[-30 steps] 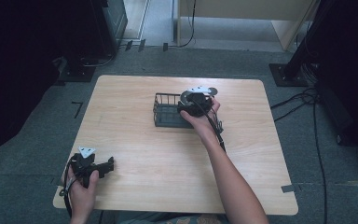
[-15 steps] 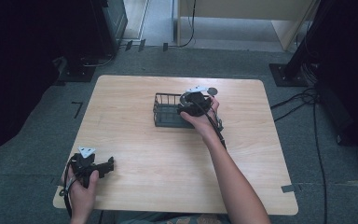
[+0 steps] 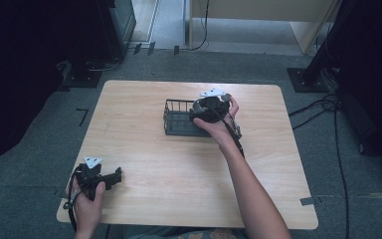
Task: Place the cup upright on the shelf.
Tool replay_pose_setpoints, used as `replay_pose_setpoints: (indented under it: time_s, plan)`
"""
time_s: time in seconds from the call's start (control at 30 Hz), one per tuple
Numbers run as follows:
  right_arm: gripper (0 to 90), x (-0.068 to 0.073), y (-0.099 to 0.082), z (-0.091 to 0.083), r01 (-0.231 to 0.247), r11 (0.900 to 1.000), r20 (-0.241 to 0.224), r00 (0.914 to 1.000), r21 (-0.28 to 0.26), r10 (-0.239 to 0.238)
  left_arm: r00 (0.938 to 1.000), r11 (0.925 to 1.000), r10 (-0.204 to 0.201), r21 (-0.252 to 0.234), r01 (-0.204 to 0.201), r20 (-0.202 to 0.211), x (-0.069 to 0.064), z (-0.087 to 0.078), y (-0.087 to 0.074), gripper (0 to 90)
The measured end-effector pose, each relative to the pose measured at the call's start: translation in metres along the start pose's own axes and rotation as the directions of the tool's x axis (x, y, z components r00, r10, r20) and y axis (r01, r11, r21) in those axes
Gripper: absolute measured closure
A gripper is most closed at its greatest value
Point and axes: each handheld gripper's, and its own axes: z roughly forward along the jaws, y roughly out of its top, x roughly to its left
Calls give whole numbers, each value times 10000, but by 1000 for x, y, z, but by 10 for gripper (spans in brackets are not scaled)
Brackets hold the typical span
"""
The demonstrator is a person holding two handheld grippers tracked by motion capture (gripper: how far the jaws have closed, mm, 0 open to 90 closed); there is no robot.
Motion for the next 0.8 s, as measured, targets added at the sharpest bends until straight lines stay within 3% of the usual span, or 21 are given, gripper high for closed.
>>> replay_pose_setpoints:
  time_s: [0.4,0.8]
  plan:
    - [9,-10,3,-47,-220,9951,-417,9990,-962,180,10000,10000,-6,-1,6,-1,0,0,0,0]
    - [0,-32,-24,-85,-500,9908,-325,9984,-1254,463,10000,10000,4,1,-4,-4,0,0,0,0]
